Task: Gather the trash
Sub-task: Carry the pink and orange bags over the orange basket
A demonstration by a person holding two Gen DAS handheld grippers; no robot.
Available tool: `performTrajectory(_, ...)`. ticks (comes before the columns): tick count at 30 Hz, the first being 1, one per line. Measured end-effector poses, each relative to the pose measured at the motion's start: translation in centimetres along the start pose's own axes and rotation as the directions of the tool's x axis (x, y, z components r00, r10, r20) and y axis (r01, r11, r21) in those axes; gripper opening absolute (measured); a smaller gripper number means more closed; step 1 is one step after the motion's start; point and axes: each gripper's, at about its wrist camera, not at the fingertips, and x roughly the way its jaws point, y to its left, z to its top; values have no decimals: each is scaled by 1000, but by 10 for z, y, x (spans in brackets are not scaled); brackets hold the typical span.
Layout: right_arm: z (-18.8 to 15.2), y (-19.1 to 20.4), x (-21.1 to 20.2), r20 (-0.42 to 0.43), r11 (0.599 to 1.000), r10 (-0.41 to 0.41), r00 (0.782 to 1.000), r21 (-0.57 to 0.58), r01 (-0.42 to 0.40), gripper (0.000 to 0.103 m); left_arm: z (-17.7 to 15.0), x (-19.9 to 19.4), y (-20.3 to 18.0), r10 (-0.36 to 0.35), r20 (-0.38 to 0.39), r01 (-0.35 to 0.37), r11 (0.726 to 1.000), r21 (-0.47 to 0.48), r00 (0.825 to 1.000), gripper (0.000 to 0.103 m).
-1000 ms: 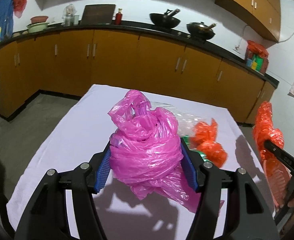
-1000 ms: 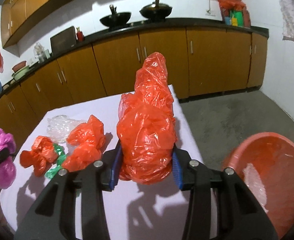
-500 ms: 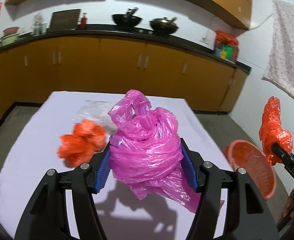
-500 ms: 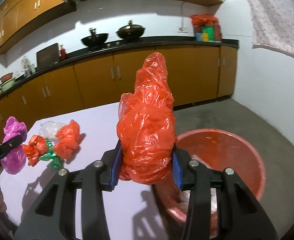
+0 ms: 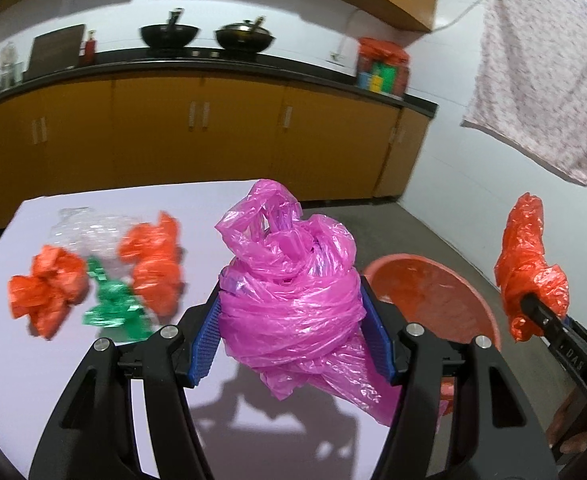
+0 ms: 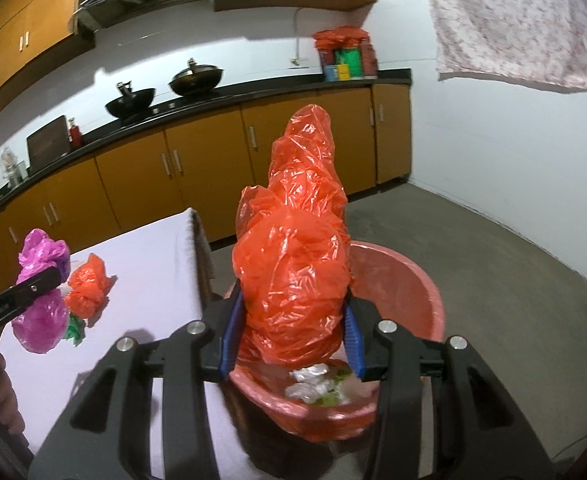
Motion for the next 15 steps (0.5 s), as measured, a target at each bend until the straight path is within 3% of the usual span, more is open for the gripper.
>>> performTrajectory(15,-9,-34,0,-20,998,-39,999,50,40,42,-3,33,-73,-92,-52,97,991,96,994,63)
